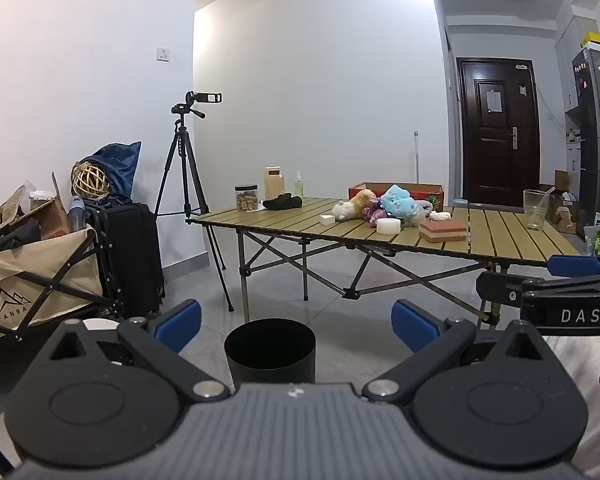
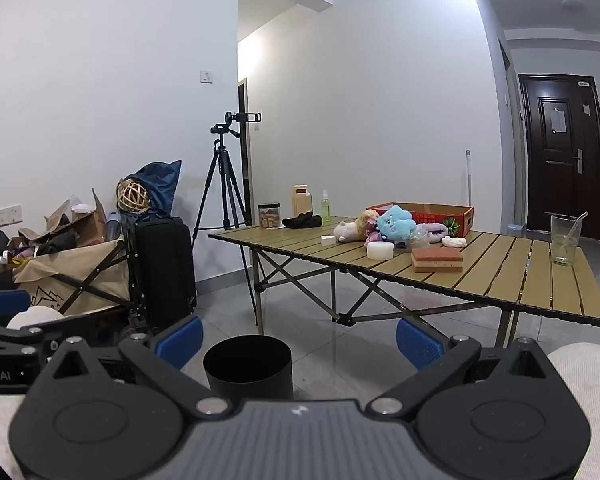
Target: Collect trash
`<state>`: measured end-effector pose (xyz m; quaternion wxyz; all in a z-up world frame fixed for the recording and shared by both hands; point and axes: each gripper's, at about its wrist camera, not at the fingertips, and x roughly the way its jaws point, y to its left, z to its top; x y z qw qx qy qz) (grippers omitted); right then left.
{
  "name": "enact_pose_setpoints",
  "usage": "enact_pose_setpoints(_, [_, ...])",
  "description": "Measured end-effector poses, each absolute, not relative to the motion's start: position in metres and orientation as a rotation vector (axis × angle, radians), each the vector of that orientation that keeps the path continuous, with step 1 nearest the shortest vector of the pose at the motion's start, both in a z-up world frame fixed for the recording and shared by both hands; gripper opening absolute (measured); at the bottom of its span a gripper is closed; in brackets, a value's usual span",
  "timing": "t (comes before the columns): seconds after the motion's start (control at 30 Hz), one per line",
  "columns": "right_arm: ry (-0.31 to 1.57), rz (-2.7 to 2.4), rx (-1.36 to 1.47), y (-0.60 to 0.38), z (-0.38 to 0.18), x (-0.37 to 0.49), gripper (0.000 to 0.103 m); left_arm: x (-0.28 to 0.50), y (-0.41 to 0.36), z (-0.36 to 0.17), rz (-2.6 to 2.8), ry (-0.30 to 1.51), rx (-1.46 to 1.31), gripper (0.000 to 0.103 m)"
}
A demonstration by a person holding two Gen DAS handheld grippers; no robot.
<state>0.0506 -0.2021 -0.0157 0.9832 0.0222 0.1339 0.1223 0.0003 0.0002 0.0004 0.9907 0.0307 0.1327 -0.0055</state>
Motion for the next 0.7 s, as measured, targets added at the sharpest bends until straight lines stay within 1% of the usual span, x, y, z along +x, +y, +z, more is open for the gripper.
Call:
enact_pose_setpoints(0.33, [0.268,0.249,0.043,-0.202,-0.022,0.047,0.103,-0.001,-0.007,-0.010,-0.008,0.263,0.062,0.103])
enact_pose_setpoints(0.5, [0.266,0.254,0.040,-0.200,-0.027,0.043,0.103,-0.003,-0.001,-0.003,-0.011,0.259,0.057,0.103])
enact_pose_setpoints(0.7, [0.262,0.262,0.034,-0.199,-0.015,0.039,0.103,-0.003,0.000,-0.003,-0.008,0.254,0.054,0.103])
